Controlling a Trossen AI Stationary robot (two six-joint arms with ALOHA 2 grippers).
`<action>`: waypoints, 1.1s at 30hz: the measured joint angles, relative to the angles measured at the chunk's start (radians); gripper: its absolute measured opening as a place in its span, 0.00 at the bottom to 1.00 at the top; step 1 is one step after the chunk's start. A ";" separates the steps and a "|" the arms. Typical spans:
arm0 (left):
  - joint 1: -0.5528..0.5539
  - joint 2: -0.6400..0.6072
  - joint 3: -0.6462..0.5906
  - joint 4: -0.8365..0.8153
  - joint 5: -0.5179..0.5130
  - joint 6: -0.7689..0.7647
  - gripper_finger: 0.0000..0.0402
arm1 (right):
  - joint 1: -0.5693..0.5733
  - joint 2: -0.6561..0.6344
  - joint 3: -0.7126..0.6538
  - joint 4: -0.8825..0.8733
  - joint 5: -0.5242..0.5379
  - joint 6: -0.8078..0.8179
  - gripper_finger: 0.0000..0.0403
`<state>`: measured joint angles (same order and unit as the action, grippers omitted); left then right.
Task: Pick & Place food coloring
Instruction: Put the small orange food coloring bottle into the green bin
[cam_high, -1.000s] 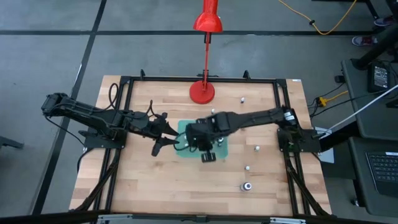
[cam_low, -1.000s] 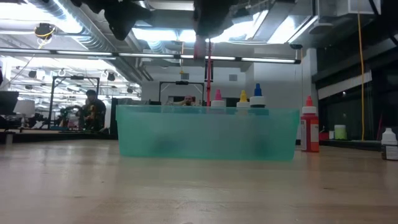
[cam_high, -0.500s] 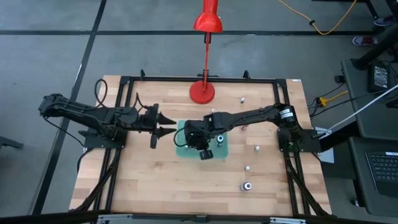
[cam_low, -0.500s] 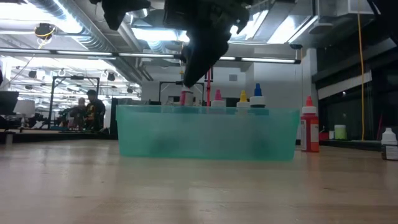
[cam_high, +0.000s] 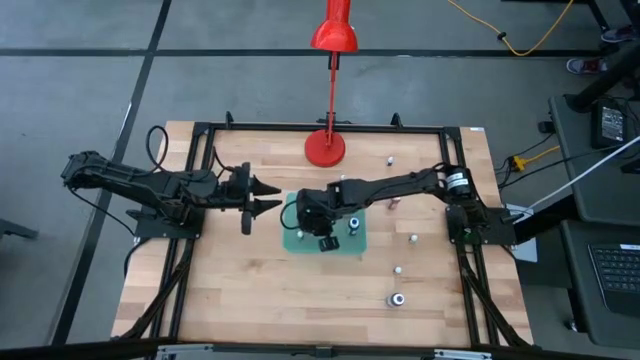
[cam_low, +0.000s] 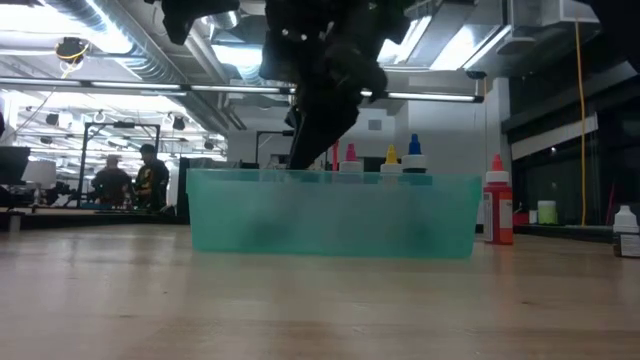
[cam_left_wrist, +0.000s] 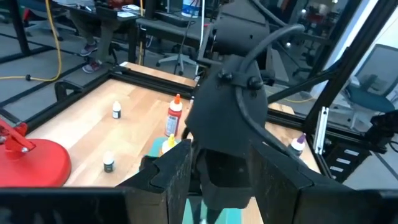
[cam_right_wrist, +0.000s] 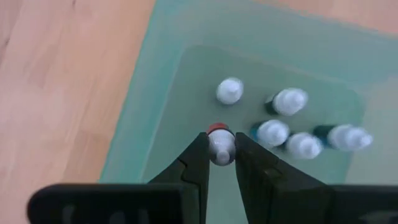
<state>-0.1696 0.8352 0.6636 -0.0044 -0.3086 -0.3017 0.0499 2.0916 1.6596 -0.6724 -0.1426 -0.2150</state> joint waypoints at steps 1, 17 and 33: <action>0.000 0.000 0.000 0.000 -0.008 -0.001 0.37 | -0.004 0.003 0.002 0.013 0.001 0.000 0.17; 0.000 0.000 0.000 0.000 -0.038 0.000 0.36 | -0.013 0.061 0.008 0.002 0.001 0.034 0.17; 0.000 0.000 0.000 0.000 -0.039 0.001 0.36 | -0.013 0.073 0.008 0.021 0.008 0.051 0.21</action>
<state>-0.1696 0.8352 0.6636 -0.0044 -0.3477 -0.3009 0.0364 2.1651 1.6676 -0.6515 -0.1351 -0.1642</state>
